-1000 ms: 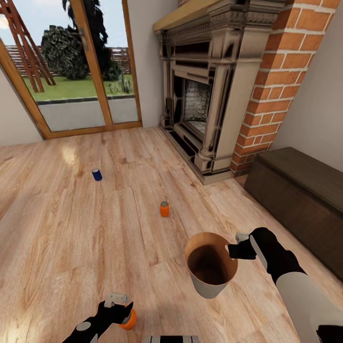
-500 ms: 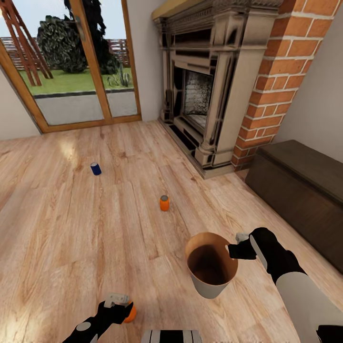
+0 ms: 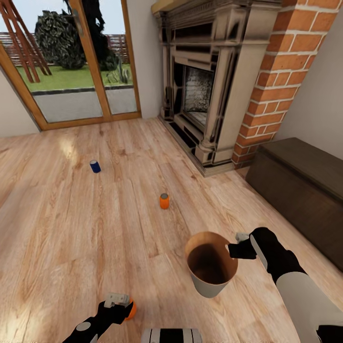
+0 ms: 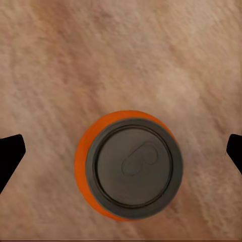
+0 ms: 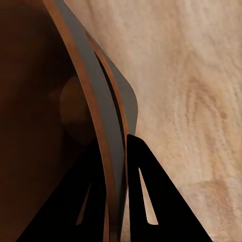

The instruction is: Put the three can of soda from the living room inside the tash can in the kitchen.

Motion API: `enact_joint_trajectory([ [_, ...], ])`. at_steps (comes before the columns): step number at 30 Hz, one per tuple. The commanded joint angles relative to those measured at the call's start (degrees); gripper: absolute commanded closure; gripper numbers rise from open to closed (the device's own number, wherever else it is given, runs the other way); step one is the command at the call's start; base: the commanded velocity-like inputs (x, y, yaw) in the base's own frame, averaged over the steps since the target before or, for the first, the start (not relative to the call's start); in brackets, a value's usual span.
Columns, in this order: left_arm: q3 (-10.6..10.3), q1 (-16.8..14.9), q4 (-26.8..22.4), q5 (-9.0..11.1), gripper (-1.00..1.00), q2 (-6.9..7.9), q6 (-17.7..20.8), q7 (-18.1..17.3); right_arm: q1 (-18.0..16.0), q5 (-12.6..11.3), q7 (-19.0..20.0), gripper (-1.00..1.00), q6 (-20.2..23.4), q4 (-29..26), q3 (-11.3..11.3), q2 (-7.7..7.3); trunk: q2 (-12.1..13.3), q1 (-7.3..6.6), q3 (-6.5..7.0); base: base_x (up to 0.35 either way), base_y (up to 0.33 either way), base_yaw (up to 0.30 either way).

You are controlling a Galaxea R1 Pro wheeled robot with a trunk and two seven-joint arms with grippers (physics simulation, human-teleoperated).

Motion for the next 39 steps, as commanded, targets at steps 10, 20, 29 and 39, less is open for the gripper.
enact_joint_trajectory([
  [10,0.04,0.0,-0.02,0.0,-1.0,0.0,-0.02,0.01,-0.02,-1.38,0.32,1.0,0.17,-0.7,0.11,0.01,-0.07,0.12,-1.11,0.0,0.0,0.0],
  [20,0.04,0.0,-0.03,0.0,-1.0,0.0,-0.05,0.01,-0.02,-1.38,0.32,1.0,0.17,-0.73,0.2,0.01,-0.09,0.15,-1.34,0.0,0.0,0.0],
  [29,0.04,0.0,-0.08,0.02,-1.0,0.0,0.09,0.0,-0.02,-1.38,0.32,1.0,0.17,-0.76,0.21,0.01,-0.1,0.17,-1.56,0.012,0.0,0.0],
  [39,0.02,0.0,-0.61,0.09,-1.0,0.0,0.0,-0.01,-0.02,-1.38,0.22,1.0,0.17,-0.82,0.3,0.01,-0.1,0.17,-1.56,0.081,0.0,0.0],
])
